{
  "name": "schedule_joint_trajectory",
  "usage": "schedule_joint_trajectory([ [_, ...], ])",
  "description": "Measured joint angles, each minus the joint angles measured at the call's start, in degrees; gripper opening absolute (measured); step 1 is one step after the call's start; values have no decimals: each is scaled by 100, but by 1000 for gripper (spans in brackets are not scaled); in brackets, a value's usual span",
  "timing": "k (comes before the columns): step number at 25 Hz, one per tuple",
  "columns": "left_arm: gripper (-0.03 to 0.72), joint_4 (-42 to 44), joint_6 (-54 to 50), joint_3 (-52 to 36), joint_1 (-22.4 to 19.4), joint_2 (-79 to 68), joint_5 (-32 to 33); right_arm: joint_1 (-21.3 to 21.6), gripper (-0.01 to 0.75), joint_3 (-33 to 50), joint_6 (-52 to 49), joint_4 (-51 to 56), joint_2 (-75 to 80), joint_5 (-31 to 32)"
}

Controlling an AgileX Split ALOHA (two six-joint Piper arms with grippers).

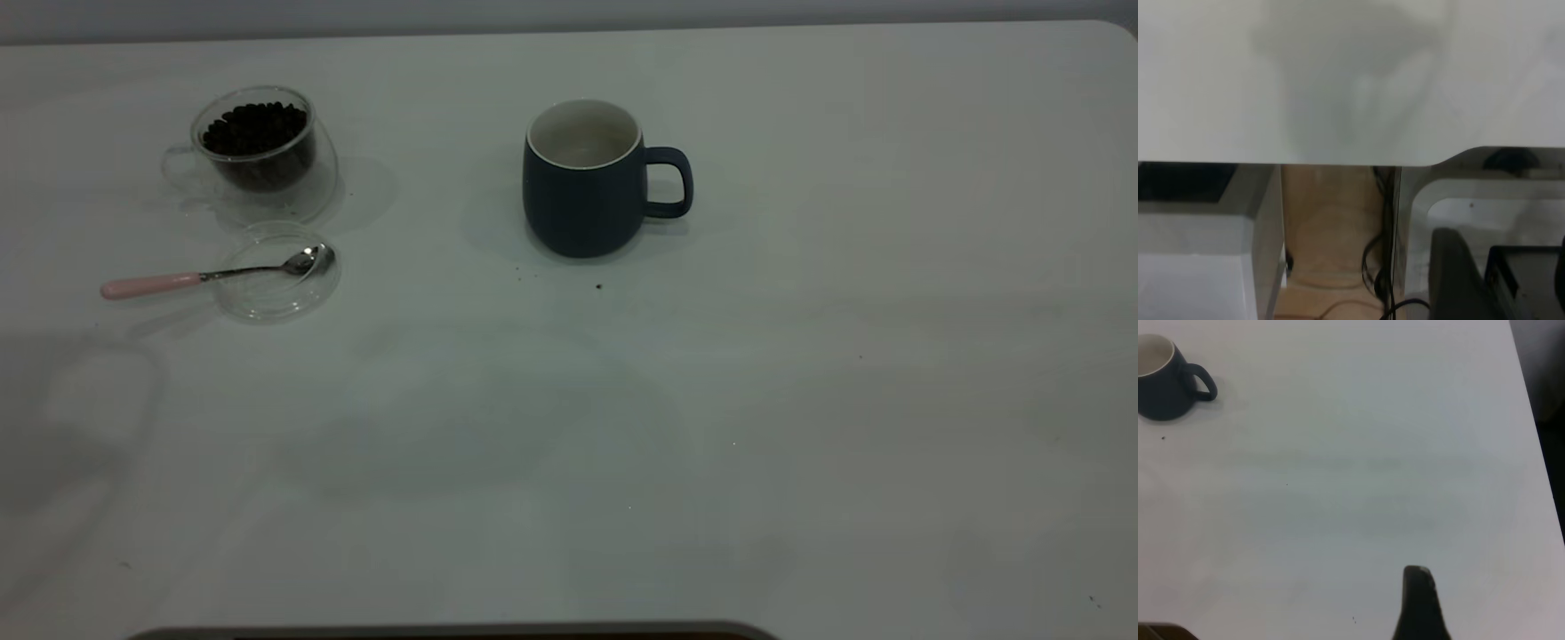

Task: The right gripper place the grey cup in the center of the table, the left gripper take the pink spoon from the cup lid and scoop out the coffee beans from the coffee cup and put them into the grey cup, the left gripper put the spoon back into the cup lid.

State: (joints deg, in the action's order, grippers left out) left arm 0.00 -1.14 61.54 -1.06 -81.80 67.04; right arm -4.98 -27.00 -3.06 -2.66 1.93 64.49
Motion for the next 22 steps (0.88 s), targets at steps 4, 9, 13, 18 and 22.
schedule_joint_trajectory([
  [4,422,-152,-122,-656,534,995,0,0,570,0,0,0,0,0],
  [9,422,-199,-129,-1693,774,2466,0,0,570,0,0,0,0,0],
  [13,422,-199,-129,-2411,774,3733,-32,0,570,0,0,0,0,0],
  [18,422,-131,-139,-3006,774,4863,-90,0,570,0,0,0,0,0],
  [22,422,0,63,-3328,774,5320,-255,0,570,0,0,0,0,0],
])
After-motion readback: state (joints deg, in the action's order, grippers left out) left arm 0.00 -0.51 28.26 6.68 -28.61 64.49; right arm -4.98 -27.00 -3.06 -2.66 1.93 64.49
